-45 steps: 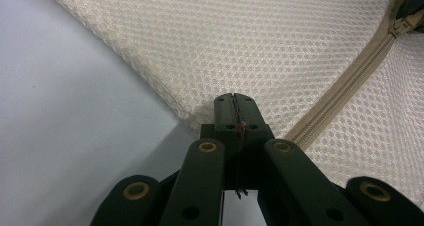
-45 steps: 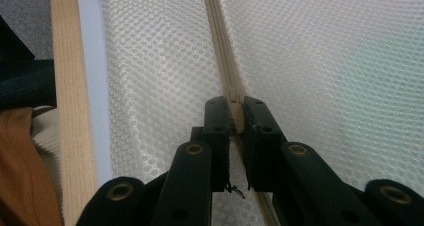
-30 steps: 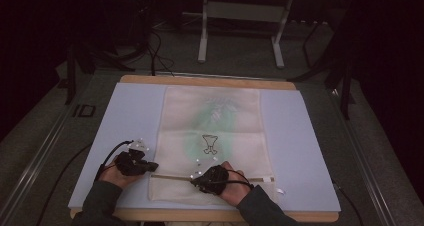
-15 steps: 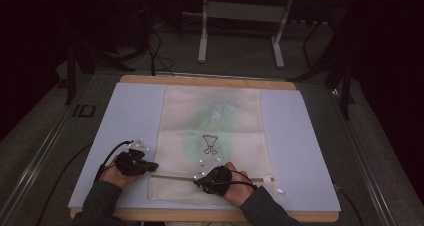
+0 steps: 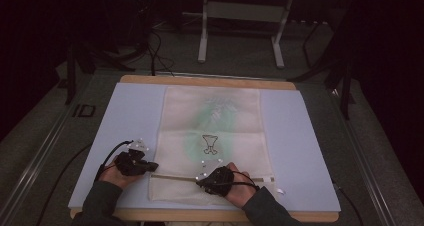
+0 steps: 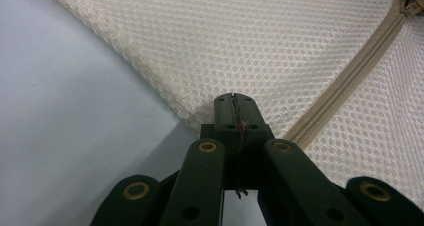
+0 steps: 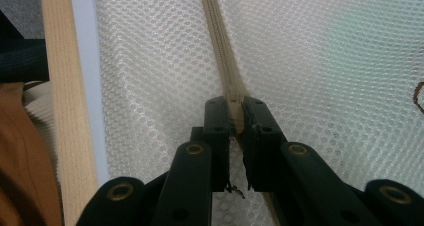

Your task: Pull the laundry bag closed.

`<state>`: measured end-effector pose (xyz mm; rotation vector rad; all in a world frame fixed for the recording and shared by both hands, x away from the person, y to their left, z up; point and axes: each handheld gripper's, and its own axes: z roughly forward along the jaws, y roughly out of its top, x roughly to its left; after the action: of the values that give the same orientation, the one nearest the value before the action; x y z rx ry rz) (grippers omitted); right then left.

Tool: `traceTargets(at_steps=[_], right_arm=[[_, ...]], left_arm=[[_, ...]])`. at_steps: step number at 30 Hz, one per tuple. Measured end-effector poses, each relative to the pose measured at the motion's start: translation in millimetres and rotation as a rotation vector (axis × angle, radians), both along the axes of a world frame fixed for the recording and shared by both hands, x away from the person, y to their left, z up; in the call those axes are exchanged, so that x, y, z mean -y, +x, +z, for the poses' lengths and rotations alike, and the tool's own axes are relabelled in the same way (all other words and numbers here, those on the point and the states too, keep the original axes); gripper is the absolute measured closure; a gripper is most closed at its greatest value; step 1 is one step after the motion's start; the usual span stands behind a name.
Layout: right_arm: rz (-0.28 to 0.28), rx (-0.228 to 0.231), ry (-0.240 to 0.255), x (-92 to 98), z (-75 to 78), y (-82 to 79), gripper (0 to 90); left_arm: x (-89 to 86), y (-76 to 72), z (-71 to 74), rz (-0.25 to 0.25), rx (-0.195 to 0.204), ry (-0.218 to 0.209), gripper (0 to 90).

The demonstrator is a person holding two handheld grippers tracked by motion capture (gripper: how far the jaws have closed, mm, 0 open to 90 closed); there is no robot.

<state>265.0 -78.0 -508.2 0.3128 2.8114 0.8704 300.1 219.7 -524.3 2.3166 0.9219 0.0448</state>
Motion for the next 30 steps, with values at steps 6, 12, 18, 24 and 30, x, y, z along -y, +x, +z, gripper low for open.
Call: traceTargets(at_steps=[6,12,18,24,30], right_arm=[[-0.003,0.002,-0.004,3.2,0.2,0.1,82.3],[-0.013,-0.001,-0.004,10.6,-1.6,0.5,82.3],[-0.025,-0.004,-0.008,16.7,-2.0,0.8,82.3],[-0.030,-0.005,-0.010,21.6,-3.0,1.1,82.3],[-0.038,-0.010,-0.009,27.4,-3.7,0.9,82.3]], left_arm=[[-0.1,0.0,-0.1,0.000,0.000,-0.002,90.0],[-0.1,0.0,-0.2,0.001,0.000,-0.003,90.0],[-0.2,0.0,-0.3,0.001,0.000,-0.004,90.0],[-0.2,0.0,-0.3,0.001,0.000,-0.005,90.0],[-0.2,-0.1,-0.3,0.001,0.000,-0.004,90.0]])
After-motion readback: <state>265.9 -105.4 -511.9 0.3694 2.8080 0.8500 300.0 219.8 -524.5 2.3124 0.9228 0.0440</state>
